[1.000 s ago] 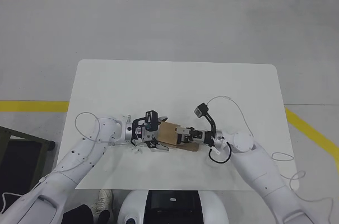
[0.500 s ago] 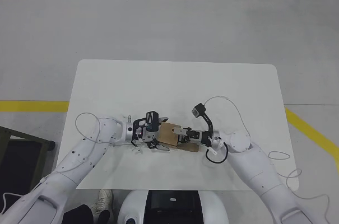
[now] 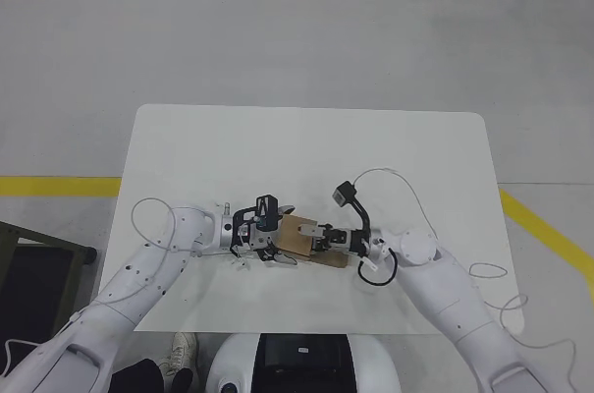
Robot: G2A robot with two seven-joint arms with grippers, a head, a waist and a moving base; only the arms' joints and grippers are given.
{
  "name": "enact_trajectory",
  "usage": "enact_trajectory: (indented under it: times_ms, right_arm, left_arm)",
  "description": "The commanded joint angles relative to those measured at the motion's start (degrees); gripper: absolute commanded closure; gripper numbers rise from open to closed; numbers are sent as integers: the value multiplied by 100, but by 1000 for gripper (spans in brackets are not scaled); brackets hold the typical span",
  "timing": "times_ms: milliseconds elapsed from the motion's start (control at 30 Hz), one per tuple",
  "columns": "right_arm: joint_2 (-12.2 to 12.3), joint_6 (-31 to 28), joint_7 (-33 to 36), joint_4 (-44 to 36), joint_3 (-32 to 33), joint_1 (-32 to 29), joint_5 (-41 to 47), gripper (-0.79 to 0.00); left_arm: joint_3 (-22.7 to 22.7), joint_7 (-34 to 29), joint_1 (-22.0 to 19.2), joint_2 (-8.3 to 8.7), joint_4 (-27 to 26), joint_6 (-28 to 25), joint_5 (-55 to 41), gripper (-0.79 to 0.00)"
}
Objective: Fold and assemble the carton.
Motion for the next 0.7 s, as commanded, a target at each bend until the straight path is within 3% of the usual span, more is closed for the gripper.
enact_trajectory:
  times_ms: [0, 400, 667]
  right_arm:
    - [2, 61, -2, -5, 8, 7, -38, -785]
    - [202, 749, 26, -603, 503, -243, -359, -785]
    - [528, 1930, 178, -1882, 1268, -688, -1239, -785]
  left_arm:
    - [-7, -6, 2, 0, -2, -7, -2, -785]
    - [-42, -48, -1, 3, 13, -4, 65, -785]
    - [-102, -31, 21, 21, 16, -10, 68, -785]
